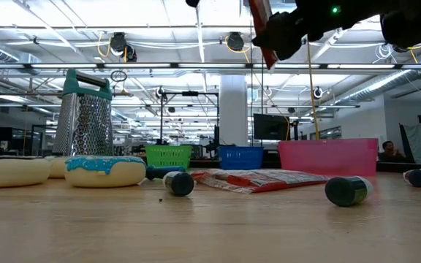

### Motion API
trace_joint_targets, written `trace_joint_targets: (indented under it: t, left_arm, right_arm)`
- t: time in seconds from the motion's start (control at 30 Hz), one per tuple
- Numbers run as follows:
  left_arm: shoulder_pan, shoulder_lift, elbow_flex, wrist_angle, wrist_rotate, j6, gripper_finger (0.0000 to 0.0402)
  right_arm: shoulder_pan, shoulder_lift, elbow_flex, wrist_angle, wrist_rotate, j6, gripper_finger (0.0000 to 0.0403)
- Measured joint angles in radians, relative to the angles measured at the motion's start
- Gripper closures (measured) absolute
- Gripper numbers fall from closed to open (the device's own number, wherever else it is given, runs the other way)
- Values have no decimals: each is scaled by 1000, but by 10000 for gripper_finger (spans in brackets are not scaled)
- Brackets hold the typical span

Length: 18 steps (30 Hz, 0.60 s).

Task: Pick & Place Food Item
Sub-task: Stack the bottom red popcorn bag on top of the red popcorn bag in the pink bin

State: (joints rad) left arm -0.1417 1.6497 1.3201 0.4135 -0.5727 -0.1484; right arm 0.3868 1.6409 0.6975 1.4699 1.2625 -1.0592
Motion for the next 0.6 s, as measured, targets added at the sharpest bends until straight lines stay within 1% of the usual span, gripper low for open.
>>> trace_joint_targets:
  t: [0.17, 0.23, 0.43, 0.6]
  left_arm:
    - [3, 0, 0, -36, -33, 9, 402]
    - [3, 0, 0, -56, -35, 8, 402]
    - [4, 0, -1, -101, -65, 15, 402]
    - [6, 0, -1, -123, -65, 14, 401]
  right_arm:
    - [35, 0, 0, 96, 3, -86, 94]
    - [45, -9, 0, 94, 13, -109, 94]
    - [74, -54, 0, 94, 69, -113, 94]
    - [109, -94, 1, 95, 79, -105, 94]
